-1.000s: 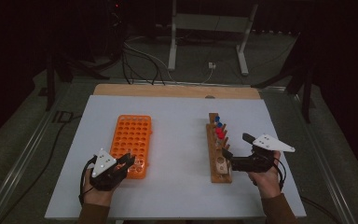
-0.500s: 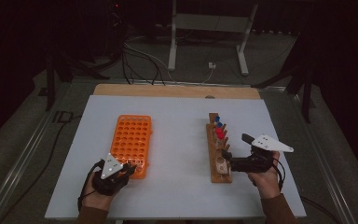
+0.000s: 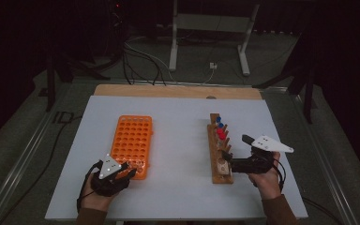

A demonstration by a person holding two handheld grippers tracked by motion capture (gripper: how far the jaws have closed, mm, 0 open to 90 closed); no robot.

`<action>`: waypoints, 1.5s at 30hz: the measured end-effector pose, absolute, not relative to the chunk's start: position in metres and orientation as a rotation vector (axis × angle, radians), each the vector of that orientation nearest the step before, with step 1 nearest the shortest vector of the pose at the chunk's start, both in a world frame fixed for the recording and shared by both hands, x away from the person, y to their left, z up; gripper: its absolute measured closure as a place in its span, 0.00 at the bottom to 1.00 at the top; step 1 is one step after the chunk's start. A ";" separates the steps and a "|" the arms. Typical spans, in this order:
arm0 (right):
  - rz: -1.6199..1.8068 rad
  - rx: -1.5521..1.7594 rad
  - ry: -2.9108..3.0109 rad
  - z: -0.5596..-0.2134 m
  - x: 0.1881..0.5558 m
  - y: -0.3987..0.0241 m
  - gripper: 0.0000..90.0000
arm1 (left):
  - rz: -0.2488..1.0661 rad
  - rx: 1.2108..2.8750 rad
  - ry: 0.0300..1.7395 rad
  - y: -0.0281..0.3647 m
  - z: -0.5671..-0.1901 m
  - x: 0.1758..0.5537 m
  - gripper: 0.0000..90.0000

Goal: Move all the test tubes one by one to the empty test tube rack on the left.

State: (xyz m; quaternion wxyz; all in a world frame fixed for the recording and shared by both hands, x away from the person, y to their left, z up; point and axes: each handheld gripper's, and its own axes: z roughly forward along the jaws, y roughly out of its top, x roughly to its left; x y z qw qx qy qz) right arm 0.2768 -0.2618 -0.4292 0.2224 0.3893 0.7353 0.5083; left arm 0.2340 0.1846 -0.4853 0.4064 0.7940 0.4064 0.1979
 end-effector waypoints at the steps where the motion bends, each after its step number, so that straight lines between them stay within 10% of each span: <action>1: 1.405 1.078 2.031 -0.429 0.277 -0.262 0.00 | 0.499 1.992 1.021 0.186 -0.484 0.233 0.63; 22: 1.379 1.080 2.066 -0.432 0.286 -0.257 0.01 | 0.464 1.789 1.003 0.189 -0.465 0.238 0.02; 28: 1.340 1.103 2.084 -0.439 0.297 -0.252 0.09 | 0.490 1.731 0.998 0.189 -0.454 0.244 0.01; 36: 1.214 1.058 2.099 -0.452 0.308 -0.238 0.61 | 0.477 1.621 1.006 0.190 -0.443 0.255 0.01; 45: 1.203 1.122 2.084 -0.459 0.314 -0.232 0.82 | 0.478 1.602 1.008 0.185 -0.440 0.260 0.01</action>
